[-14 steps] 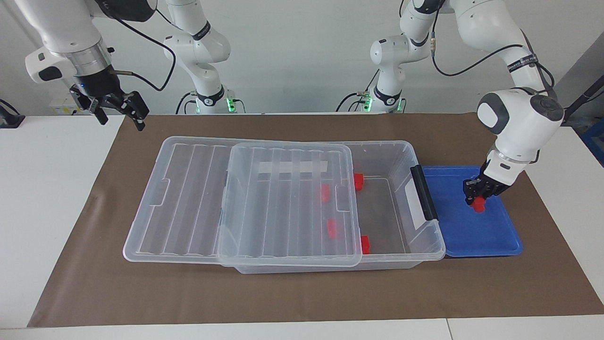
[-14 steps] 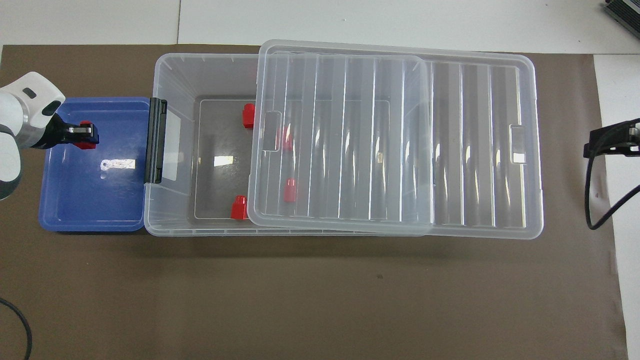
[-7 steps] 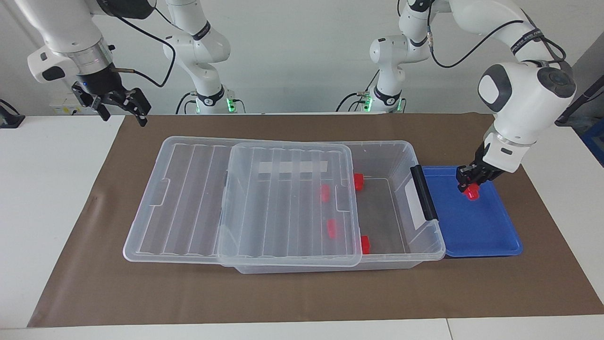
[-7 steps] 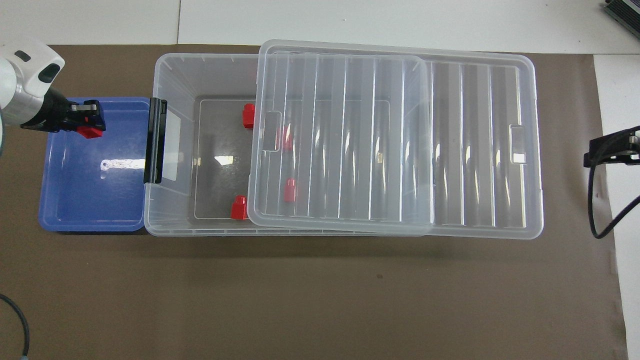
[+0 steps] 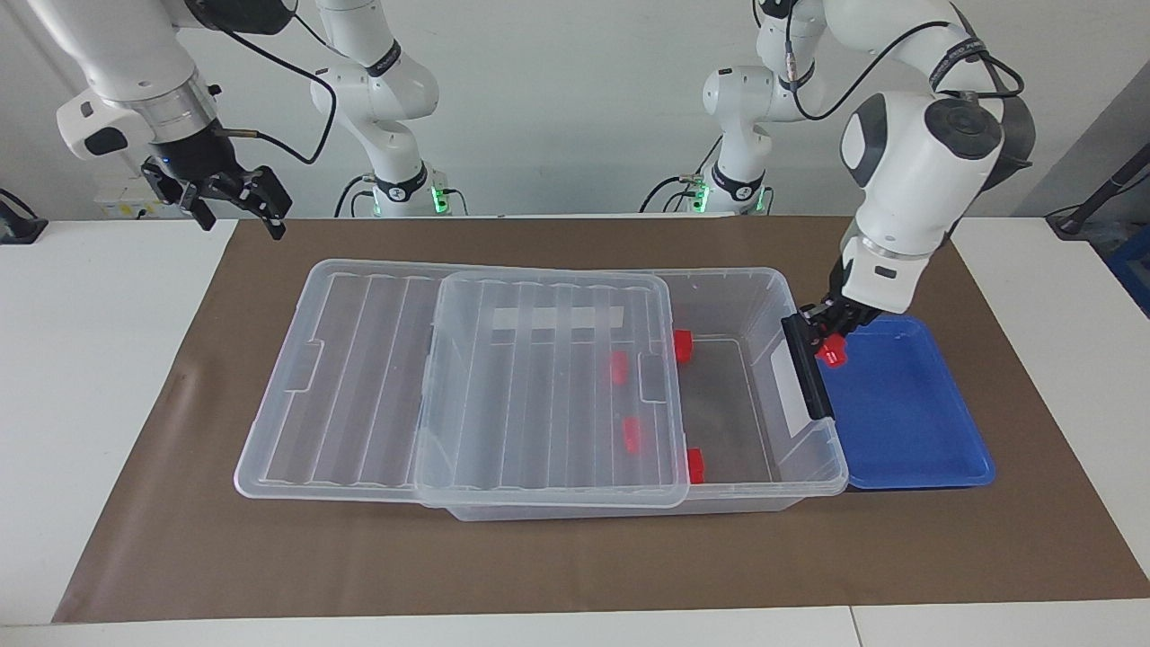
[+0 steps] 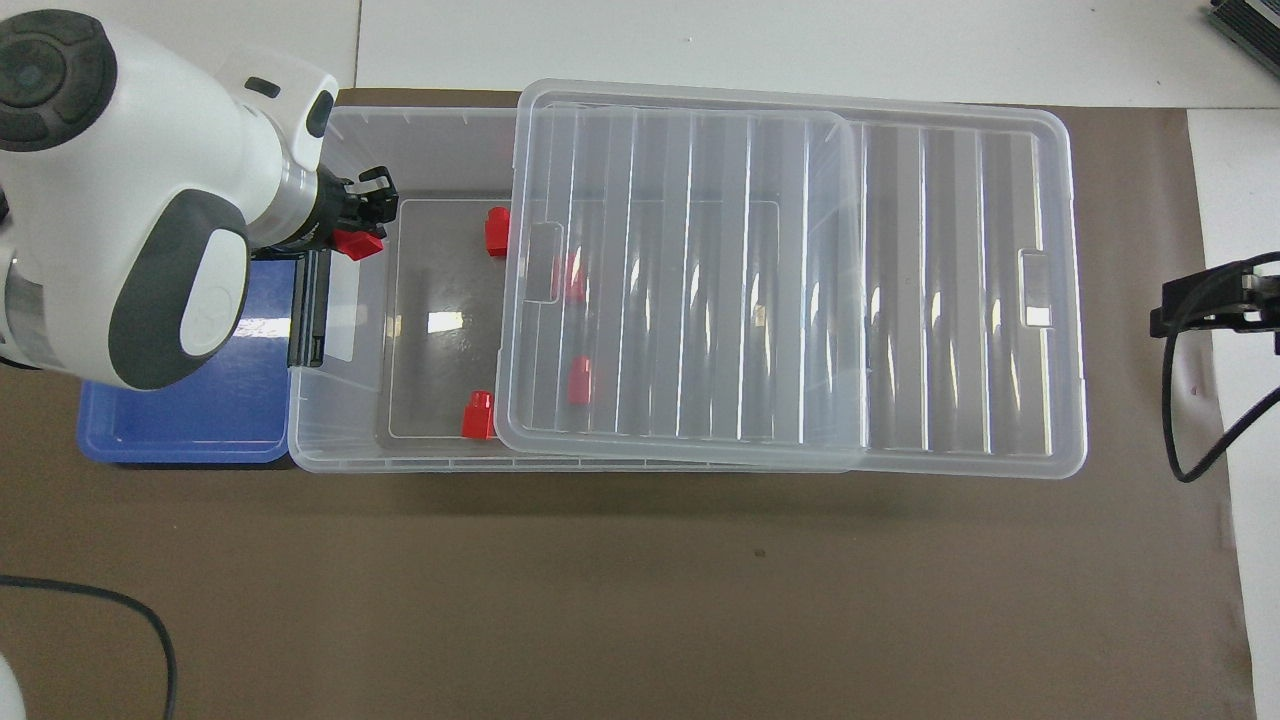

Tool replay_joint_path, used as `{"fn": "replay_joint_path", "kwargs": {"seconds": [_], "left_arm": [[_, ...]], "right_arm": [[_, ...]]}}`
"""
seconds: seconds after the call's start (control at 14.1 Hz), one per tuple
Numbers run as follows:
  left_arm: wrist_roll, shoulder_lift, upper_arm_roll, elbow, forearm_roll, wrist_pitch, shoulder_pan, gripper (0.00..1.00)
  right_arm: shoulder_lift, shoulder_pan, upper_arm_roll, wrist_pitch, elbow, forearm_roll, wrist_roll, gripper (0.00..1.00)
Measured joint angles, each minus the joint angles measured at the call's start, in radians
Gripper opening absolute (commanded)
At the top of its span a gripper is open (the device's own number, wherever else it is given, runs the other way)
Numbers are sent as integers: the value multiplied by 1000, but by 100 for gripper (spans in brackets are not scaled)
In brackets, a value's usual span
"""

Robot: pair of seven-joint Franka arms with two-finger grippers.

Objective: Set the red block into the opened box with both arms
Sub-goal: 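Carry the red block with the left gripper over the box opening, then lower the red block into the box and open the left gripper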

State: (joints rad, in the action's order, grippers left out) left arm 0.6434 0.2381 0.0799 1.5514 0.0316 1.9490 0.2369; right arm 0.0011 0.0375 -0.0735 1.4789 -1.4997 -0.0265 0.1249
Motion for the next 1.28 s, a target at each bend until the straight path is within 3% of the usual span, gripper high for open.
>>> {"fn": "replay_joint_path", "kwargs": {"seconds": [0.43, 1.28], "left_arm": [[10, 35, 0, 160, 111, 198, 48, 0], [12, 183, -14, 301, 225, 507, 67, 0]], "right_arm": [[-3, 7, 0, -2, -31, 16, 4, 100], [-20, 10, 2, -2, -61, 16, 4, 100]]}}
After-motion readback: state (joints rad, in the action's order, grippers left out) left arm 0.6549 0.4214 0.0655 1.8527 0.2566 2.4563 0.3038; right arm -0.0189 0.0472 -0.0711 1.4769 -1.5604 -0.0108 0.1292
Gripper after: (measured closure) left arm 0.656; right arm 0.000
